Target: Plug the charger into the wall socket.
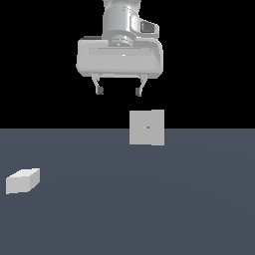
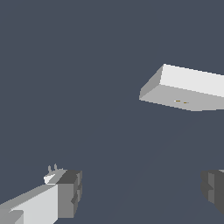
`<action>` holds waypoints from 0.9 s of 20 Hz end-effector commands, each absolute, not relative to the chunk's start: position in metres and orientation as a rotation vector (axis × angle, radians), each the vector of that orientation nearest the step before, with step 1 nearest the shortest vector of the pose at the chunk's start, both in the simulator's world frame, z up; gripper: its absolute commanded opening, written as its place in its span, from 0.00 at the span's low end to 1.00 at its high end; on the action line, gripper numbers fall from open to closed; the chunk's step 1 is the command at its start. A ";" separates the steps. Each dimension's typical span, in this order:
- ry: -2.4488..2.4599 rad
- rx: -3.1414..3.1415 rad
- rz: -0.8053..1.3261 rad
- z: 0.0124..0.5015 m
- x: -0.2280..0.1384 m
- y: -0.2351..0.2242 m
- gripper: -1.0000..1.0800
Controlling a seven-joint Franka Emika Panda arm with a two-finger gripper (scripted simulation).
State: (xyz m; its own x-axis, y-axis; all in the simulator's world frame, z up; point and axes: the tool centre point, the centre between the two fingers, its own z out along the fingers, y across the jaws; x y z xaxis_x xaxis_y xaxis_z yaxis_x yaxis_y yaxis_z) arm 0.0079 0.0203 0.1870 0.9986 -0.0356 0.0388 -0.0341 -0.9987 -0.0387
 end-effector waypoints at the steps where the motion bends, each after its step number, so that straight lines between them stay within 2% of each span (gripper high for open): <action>1: 0.054 -3.102 -0.061 0.187 0.008 0.020 0.96; 9: 0.026 -3.103 -0.081 0.180 0.002 0.031 0.96; 18: -0.071 -3.100 -0.152 0.154 -0.019 0.067 0.96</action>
State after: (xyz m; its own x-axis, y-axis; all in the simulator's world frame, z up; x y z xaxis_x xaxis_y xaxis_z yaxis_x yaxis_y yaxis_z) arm -0.0140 0.0591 0.1599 0.9956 0.0301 0.0892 0.0334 -0.9988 -0.0356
